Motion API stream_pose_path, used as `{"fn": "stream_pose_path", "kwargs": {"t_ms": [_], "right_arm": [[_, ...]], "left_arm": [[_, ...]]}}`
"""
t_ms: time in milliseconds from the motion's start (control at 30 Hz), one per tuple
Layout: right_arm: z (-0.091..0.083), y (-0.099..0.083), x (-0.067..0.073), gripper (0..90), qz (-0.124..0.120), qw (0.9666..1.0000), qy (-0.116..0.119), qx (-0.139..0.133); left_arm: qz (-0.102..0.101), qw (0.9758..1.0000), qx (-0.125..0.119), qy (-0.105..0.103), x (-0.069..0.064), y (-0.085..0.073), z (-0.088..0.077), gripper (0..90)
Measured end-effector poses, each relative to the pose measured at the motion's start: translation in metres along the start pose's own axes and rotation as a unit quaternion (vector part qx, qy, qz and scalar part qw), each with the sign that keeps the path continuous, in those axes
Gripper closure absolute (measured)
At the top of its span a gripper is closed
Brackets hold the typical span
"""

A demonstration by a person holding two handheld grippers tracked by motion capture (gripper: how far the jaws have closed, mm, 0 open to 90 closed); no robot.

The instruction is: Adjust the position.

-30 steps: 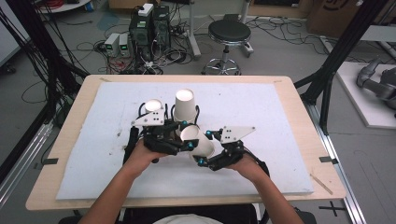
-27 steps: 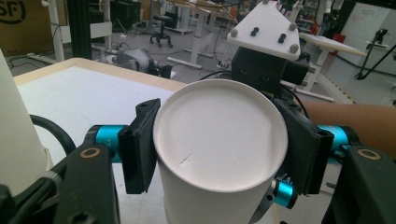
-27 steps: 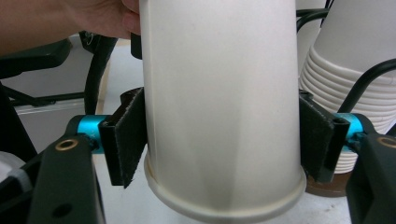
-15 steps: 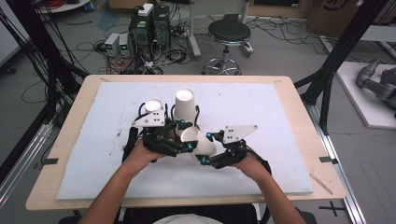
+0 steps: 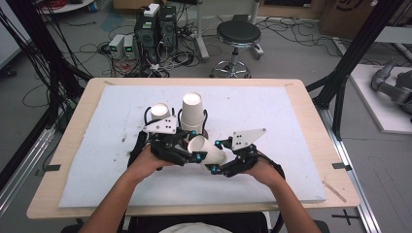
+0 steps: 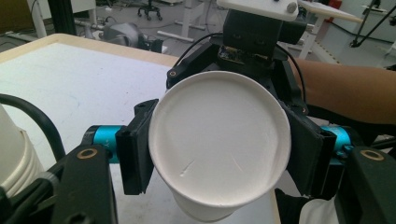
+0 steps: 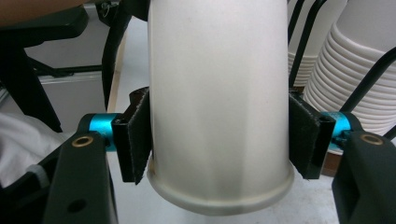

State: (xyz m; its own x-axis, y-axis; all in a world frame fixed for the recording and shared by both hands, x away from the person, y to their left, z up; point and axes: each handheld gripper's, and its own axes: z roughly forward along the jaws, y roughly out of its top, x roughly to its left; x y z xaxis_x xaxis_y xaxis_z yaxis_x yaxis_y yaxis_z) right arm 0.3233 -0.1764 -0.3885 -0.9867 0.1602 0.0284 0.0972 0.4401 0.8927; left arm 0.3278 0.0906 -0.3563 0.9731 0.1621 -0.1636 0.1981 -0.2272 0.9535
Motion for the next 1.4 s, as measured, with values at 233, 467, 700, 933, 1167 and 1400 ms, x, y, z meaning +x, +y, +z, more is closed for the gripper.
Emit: {"fn": "stream_pose_path", "kwargs": {"t_ms": [233,467,700,933,1167,1400], "right_arm": [[-0.003,0.000,0.000,18.4,0.018,0.9991,-0.016,-0.034],[-0.001,-0.001,0.000,20.3,0.026,0.9981,-0.018,-0.054],[-0.003,-0.002,-0.001,28.9,0.022,0.9987,-0.010,-0.045],[-0.007,-0.002,-0.002,35.1,0.008,0.9994,-0.003,-0.033],[-0.006,-0.004,-0.004,36.4,-0.002,1.0000,-0.004,-0.009],[-0.005,-0.003,-0.002,34.3,-0.002,1.0000,0.005,-0.002]], "left_arm": [[-0.005,0.9992,-0.038,0.008,0.001,-0.001,-0.008,35.8],[-0.014,0.9978,-0.064,0.004,0.002,-0.003,-0.013,35.9],[-0.009,0.9983,-0.058,0.004,0.001,-0.006,-0.011,35.9],[-0.012,0.9987,-0.049,0.009,0.000,-0.009,-0.011,34.2],[-0.011,0.9989,-0.040,0.022,0.002,-0.008,-0.013,27.9],[-0.008,0.9992,-0.039,0.003,0.003,-0.011,-0.014,35.8]]}}
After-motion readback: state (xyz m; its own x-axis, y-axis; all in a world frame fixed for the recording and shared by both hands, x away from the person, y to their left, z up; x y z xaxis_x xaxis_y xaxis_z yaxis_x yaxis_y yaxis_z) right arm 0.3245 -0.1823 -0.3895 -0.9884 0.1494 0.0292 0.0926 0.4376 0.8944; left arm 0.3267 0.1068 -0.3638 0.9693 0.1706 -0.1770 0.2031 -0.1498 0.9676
